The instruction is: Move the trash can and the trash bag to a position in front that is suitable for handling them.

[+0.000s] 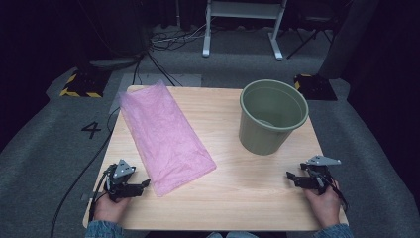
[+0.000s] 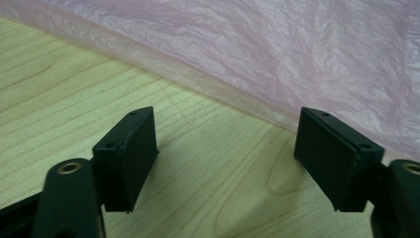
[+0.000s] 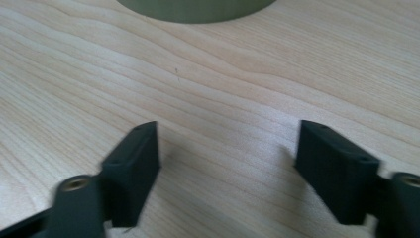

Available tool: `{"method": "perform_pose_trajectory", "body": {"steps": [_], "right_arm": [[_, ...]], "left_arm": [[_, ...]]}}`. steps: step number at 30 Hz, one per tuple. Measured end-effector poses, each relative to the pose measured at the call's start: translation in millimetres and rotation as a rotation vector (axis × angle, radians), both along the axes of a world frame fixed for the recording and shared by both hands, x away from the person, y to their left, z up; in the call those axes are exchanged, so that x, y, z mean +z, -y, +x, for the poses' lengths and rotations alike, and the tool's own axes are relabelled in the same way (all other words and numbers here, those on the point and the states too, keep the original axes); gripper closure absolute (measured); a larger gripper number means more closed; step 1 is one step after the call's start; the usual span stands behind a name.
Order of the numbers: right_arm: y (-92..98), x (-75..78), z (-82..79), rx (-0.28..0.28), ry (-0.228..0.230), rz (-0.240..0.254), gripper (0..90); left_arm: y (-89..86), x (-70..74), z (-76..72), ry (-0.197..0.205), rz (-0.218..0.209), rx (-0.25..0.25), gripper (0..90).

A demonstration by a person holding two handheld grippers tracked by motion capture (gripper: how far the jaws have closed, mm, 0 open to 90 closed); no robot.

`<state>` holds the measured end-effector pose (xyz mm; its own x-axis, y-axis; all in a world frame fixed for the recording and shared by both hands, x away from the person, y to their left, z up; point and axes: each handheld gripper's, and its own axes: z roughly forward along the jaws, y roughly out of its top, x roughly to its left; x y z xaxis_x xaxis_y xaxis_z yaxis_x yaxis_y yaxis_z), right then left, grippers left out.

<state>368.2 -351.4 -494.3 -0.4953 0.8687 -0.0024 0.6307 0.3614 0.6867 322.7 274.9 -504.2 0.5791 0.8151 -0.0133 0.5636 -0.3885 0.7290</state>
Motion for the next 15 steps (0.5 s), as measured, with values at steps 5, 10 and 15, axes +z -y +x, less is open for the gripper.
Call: {"method": "perform_pose_trajectory", "body": {"steps": [5, 10, 15], "right_arm": [[0.4, 5.1, 1.1, -0.004, -0.018, 0.026, 37.2], [4.2, 25.8, -3.0, -0.003, 0.058, 0.037, 33.9], [5.8, 48.7, -3.2, 0.009, 0.131, 0.036, 33.7]], "left_arm": [[-1.2, 10.2, 0.6, 0.024, 0.002, 0.014, 28.6], [0.1, 16.8, 2.7, 0.038, -0.036, 0.039, 28.1], [3.0, 21.5, 4.2, 0.041, -0.051, 0.032, 27.7]]}}
